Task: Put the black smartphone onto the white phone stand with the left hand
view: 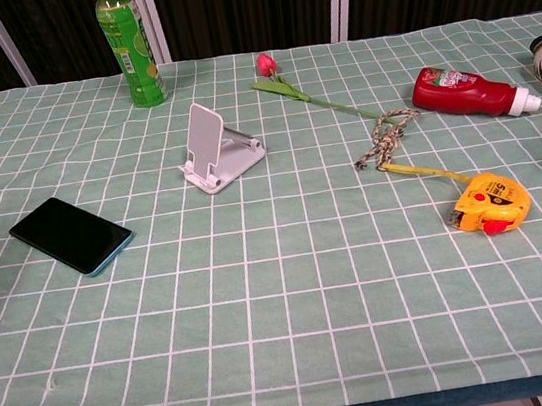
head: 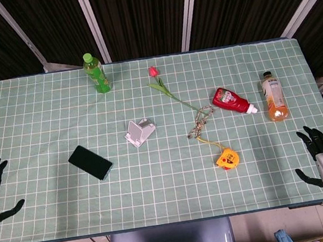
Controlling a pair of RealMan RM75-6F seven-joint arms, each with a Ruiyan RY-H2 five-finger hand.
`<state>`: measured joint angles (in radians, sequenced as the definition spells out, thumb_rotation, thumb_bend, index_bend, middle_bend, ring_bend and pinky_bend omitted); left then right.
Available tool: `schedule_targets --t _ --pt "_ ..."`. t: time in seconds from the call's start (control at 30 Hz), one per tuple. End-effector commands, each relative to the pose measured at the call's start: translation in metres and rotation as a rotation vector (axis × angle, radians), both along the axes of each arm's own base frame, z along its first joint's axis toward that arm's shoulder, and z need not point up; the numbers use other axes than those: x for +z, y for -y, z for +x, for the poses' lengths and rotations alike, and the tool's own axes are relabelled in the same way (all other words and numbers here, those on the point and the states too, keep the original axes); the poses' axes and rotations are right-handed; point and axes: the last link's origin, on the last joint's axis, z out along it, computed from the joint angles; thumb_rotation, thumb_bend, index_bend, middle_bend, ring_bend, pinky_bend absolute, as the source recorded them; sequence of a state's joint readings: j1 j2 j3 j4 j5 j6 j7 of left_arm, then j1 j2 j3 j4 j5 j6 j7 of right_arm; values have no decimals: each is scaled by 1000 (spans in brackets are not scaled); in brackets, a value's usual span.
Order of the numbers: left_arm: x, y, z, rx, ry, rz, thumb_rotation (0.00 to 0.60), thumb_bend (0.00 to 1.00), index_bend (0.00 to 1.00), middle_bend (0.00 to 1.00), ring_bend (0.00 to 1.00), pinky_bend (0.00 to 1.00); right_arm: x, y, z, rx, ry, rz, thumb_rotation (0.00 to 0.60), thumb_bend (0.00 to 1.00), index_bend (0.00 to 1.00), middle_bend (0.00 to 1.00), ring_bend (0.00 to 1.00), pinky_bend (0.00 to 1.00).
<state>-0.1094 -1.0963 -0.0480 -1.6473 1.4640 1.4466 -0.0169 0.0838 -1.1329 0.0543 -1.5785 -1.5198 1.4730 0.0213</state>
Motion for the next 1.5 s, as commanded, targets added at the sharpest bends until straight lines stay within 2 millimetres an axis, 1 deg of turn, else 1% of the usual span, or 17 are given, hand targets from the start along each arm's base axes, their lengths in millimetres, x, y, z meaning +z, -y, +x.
schedule_targets --t 0.03,0.3,0.43,0.53,0.6,0.73,0.87,0.93,1.1,1.3,1.5 --pt "0 0 0 0 -1 0 600 135 0 0 0 0 0 0 0 0 0 0 600 341 117 24 0 186" --pt "-2 -1 1 -8 -16 -19 600 135 0 0 0 0 0 0 0 -3 1 -1 600 341 117 24 0 186" --pt "-3 -7 5 -29 -43 -30 600 136 0 0 0 0 0 1 0 -4 0 -1 600 340 117 24 0 186" --pt "-4 -16 9 -50 -70 -58 600 135 0 0 0 2 -1 2 0 -6 1 0 600 341 117 24 0 186" --pt "-4 -24 12 -62 -118 -94 600 136 0 0 0 31 -1 2 0 -6 1 1 600 341 117 24 0 186" --pt "-9 -49 20 -91 -243 -189 600 131 0 5 0 50 -1 3 0 -7 -2 2 600 341 117 24 0 186" --pt "-21 -78 31 -129 -367 -289 600 129 0 21 2 50 -1 4 0 -12 -1 2 600 341 118 24 0 185" --pt "-29 -89 35 -143 -401 -324 600 129 0 35 15 56 -1 5 0 -15 0 2 600 341 118 24 0 185" --pt "-49 -116 49 -177 -463 -408 600 126 0 96 87 128 -1 5 1 -18 0 0 600 341 118 24 0 186" --pt "-72 -135 61 -221 -545 -483 600 123 0 136 93 136 -2 5 0 -21 2 0 600 341 118 24 0 186" --pt "-91 -143 66 -235 -586 -536 600 123 26 154 98 136 -1 6 0 -23 3 -1 600 341 119 24 0 186"
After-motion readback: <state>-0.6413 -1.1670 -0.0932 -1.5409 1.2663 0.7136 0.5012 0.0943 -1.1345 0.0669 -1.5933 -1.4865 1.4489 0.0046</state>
